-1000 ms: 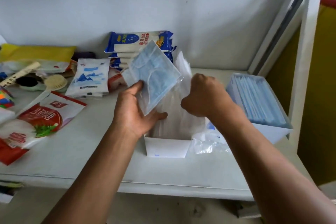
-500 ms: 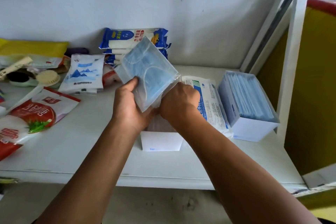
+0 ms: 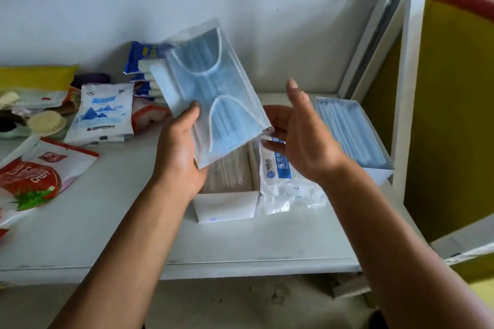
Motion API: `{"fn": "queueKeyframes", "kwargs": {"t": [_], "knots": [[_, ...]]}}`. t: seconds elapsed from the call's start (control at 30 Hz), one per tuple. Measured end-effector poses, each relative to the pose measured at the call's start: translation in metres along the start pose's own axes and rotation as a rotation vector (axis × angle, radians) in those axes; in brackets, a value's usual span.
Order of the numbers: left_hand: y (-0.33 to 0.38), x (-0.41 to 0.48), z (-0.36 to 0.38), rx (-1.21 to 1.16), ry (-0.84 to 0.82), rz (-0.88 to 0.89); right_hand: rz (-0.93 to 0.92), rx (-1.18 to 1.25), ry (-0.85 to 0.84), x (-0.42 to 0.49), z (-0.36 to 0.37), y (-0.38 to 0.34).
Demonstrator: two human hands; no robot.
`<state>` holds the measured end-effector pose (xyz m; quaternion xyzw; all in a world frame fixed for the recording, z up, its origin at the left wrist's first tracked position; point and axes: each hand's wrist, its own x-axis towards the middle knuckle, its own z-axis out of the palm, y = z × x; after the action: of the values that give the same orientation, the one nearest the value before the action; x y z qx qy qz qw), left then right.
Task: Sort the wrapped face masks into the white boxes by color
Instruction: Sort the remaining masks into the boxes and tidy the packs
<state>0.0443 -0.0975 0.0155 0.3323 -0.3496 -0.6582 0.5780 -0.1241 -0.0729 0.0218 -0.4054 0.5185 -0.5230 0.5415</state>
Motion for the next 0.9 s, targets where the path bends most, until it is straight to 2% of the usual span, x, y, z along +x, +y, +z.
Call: {"fn": "queueKeyframes", "kwargs": {"t": [0.07,0.13,0.23,0.37,0.47,0.57,0.67,0.73,0.83,0.9], "knots": [[-0.012,-0.002,0.009,0.157,-0.036,0.006,0.011,0.107,-0.135,-0.013,-0.006,0.002],[-0.026,-0.007,0.016,0.396,-0.071,0.047,-0.033,0.146,-0.125,-0.022,-0.009,0.007],[-0.036,-0.017,0.026,0.725,-0.083,0.201,-0.096,0.052,0.047,-0.030,-0.019,0.010],[-0.029,-0.014,0.017,0.850,-0.042,0.356,-0.132,-0.085,0.371,-0.033,-0.064,-0.014],[-0.023,-0.005,0.004,0.938,0.017,0.381,-0.109,-0.408,0.637,-0.034,-0.104,-0.043],[-0.022,0.001,-0.002,0.967,0.019,0.364,-0.105,-0.707,0.760,-0.031,-0.124,-0.064],[-0.024,0.005,-0.004,0.985,0.016,0.352,-0.040,-1.020,0.754,-0.023,-0.129,-0.071],[-0.025,0.006,-0.003,0.987,0.017,0.353,0.049,-1.224,0.651,-0.015,-0.127,-0.068],[-0.026,0.006,-0.003,0.985,0.023,0.341,0.139,-1.352,0.493,-0.005,-0.121,-0.050],[-0.027,0.006,-0.004,0.990,0.028,0.334,0.119,-1.363,0.503,0.002,-0.121,-0.036]]}}
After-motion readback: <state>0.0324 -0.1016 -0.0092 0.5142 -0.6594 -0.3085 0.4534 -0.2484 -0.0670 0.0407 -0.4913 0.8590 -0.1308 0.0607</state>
